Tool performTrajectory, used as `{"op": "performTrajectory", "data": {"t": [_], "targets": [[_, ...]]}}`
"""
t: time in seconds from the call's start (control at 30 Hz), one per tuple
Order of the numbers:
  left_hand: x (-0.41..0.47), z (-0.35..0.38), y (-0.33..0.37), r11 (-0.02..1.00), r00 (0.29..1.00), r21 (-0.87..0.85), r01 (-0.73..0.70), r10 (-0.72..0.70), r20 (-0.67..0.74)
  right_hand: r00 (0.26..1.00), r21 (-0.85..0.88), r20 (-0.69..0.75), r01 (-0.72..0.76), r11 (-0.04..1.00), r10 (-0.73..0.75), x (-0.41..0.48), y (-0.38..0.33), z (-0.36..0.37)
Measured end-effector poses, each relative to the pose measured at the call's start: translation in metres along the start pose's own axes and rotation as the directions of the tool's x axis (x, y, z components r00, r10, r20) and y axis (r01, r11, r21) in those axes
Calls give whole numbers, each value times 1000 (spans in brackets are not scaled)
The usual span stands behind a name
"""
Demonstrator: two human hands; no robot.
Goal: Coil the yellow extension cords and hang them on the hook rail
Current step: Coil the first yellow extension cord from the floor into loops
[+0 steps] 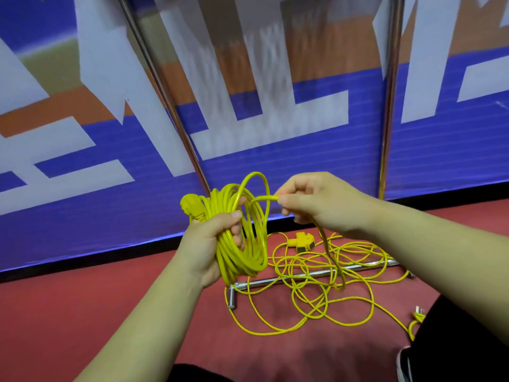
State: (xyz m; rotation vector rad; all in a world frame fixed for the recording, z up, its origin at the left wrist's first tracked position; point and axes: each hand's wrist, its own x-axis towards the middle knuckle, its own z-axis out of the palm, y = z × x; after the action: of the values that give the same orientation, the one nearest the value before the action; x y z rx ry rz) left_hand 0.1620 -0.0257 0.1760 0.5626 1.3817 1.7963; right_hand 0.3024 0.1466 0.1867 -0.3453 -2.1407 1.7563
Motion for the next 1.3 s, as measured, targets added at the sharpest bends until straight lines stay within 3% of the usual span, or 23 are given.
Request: {"op": "performTrajectory", "data": {"t": [0.13,0.4,0.53,0.7,0.87,1.0,1.1,1.3], "targets": [[-4,4,-2,998,995,15,55,-56,77,992,-49,90,92,995,-88,1,-6,3],[-11,11,6,998,989,15,62,-63,137,988,31,-7,152,988,-152,4,-5,1],[-6,10,16,999,995,-3,-35,35,99,992,36,103,67,997,-70,4,1,-8],[1,-9,29,973,992,-200,-111,121,35,940,-63,328,-75,995,92,9,37,-29],[3,-15,30,969,988,-205,-137,120,-95,879,-307,415,-108,946,235,11,72,-32],[3,-20,34,948,984,-274,-160,132,-120,889,-322,347,-185,929,297,9,77,-40],[6,-27,31,935,981,-319,-154,105,-165,926,-164,214,-279,946,310,8,74,-43],[18,-52,17,939,910,-297,-174,38,-414,953,28,-32,-302,953,303,10,62,-35]]}}
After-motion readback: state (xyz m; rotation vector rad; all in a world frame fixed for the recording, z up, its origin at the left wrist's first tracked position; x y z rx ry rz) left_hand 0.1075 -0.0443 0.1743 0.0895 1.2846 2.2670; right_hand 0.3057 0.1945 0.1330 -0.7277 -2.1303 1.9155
